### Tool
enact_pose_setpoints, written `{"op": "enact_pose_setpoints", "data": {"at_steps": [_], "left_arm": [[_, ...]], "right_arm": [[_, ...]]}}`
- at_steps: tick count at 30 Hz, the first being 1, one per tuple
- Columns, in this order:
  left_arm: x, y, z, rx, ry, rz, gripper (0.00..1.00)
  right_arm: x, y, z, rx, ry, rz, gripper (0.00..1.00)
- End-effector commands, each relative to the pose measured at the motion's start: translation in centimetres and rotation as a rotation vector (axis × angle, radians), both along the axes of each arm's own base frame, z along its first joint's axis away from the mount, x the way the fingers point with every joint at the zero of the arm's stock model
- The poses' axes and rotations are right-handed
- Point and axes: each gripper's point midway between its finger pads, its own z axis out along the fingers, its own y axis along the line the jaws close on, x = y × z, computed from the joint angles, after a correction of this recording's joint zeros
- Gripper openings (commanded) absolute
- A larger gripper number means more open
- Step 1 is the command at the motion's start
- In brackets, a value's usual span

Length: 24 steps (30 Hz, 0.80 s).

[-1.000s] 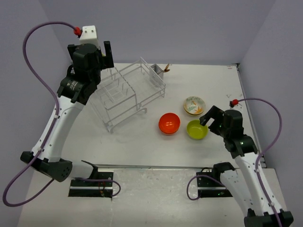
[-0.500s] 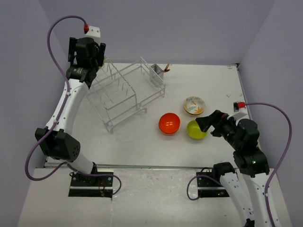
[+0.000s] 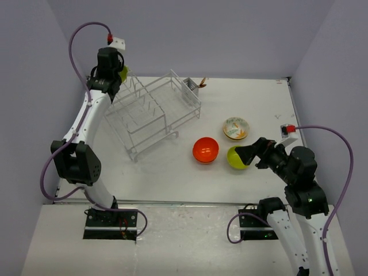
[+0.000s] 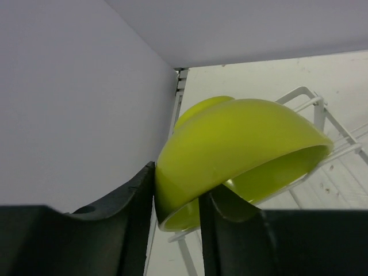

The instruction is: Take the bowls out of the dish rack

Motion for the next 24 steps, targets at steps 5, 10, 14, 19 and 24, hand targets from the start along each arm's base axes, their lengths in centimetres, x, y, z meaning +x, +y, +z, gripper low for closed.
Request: {"op": "enact_pose_setpoints", "data": {"at_steps": [5,10,14,19,24], "left_arm": [[-0.3,-0.8,3.0,-0.007,-0.094,-0.081,0.19],[-1.3,-0.8,4.5,0.006,-0.134,-0.07,0.02],[-1.8,-0.6,5.2,0.007,-0.166,-0.058,0.0],[-1.6,-0.8,4.3,-0.003,-0.149,-0.061,0.0],[-2.8,-1.7,6.9,-0.026,-0.198,-0.078,0.0]], "right_arm": [[1.0,1.0,0.1,0.008,-0.009,0.055,0.99],[1.1,1.2,0.3,0.016,-0.02,0.068,0.99],[1.0,1.1,0.6,0.017,-0.037,0.06,0.99],[0.5,1.0,1.1,0.01,-0.047,0.064,0.99],[0.6,1.1,1.5,0.013,-0.061,0.067,0.99]]}}
